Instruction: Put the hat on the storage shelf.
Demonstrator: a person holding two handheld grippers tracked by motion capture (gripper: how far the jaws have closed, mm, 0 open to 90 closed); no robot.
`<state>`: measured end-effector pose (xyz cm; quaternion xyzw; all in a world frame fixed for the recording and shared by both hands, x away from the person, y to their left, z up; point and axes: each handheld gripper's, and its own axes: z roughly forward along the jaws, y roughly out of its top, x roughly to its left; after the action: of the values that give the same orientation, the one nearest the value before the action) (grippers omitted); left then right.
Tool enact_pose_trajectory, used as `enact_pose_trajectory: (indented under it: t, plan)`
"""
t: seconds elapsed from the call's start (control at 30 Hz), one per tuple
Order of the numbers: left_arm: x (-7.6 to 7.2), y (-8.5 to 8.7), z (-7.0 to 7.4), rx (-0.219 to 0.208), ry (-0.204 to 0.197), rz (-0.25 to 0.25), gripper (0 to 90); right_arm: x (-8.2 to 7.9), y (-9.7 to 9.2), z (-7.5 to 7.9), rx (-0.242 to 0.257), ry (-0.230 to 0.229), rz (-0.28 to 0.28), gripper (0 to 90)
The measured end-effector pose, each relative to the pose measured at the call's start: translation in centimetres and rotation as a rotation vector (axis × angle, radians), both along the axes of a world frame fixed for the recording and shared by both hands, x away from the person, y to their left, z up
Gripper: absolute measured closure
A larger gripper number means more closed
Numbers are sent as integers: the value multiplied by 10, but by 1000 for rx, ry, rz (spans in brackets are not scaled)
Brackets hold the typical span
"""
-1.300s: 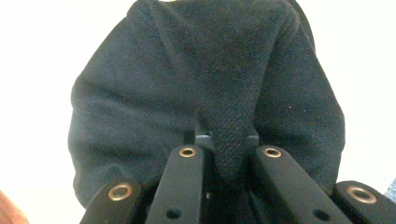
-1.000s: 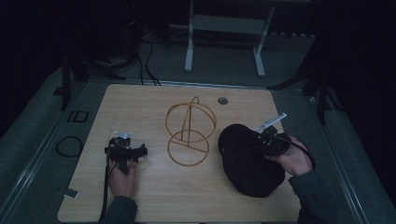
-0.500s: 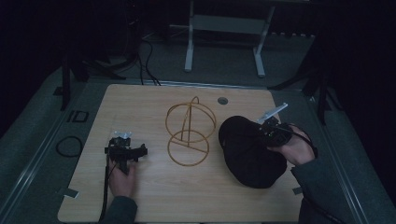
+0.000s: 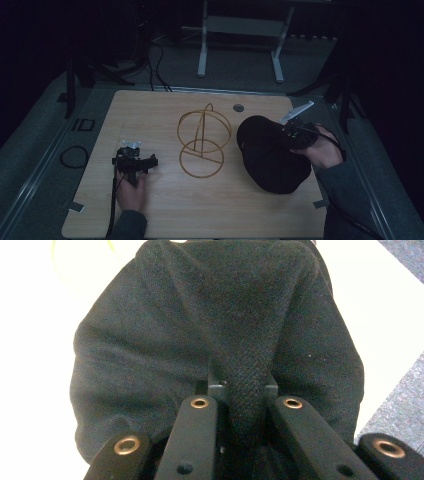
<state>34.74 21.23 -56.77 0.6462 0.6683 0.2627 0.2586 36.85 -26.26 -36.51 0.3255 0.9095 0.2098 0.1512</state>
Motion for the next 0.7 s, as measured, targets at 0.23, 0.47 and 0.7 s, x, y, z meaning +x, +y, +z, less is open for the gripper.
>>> enact_pose_trajectory:
  t: [0.23, 0.47, 0.7]
  plan:
    - [0, 0, 0, 0, 0, 0, 12, 2, -2, 7, 15, -20, 12, 850]
    - [0, 0, 0, 0, 0, 0, 12, 7, -1, 14, 17, -32, 12, 850]
    - [0, 0, 0, -1, -1, 0, 12, 9, -3, 22, 33, -43, 36, 845]
